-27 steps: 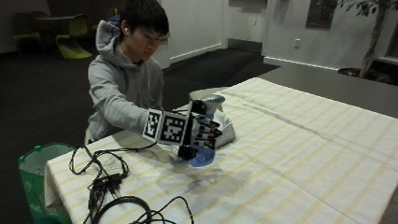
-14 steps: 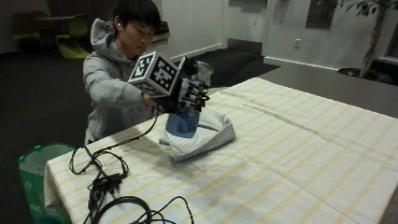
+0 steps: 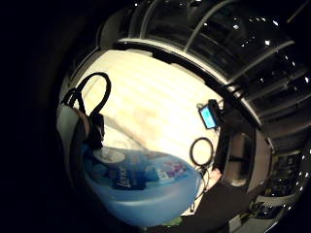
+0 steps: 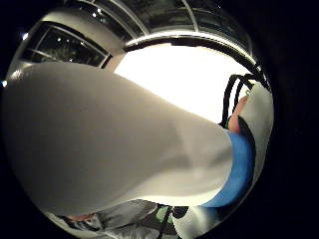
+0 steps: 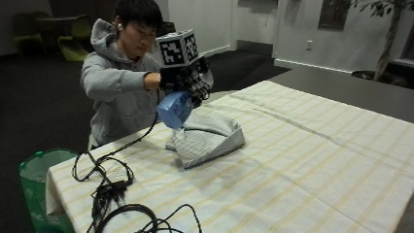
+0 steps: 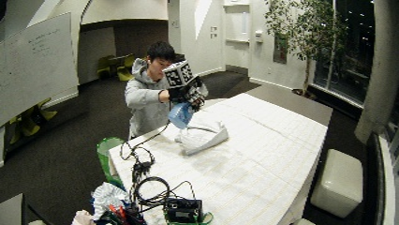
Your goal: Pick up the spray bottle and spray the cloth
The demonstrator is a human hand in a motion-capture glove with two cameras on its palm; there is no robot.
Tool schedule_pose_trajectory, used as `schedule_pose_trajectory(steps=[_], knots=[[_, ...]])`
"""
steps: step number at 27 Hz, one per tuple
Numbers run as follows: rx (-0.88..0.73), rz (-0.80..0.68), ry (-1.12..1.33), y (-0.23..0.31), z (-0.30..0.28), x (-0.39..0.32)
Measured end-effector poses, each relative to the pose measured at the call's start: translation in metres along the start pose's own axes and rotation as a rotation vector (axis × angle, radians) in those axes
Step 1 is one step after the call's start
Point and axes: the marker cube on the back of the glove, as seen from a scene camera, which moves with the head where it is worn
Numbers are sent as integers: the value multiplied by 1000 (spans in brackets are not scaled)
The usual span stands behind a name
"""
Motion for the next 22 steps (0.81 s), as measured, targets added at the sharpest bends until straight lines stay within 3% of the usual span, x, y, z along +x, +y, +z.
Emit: schedule_pose_trajectory(steps=[13, 22], knots=[[-197, -59, 184, 38, 100, -24], [-125, -48, 173, 35, 51, -27]])
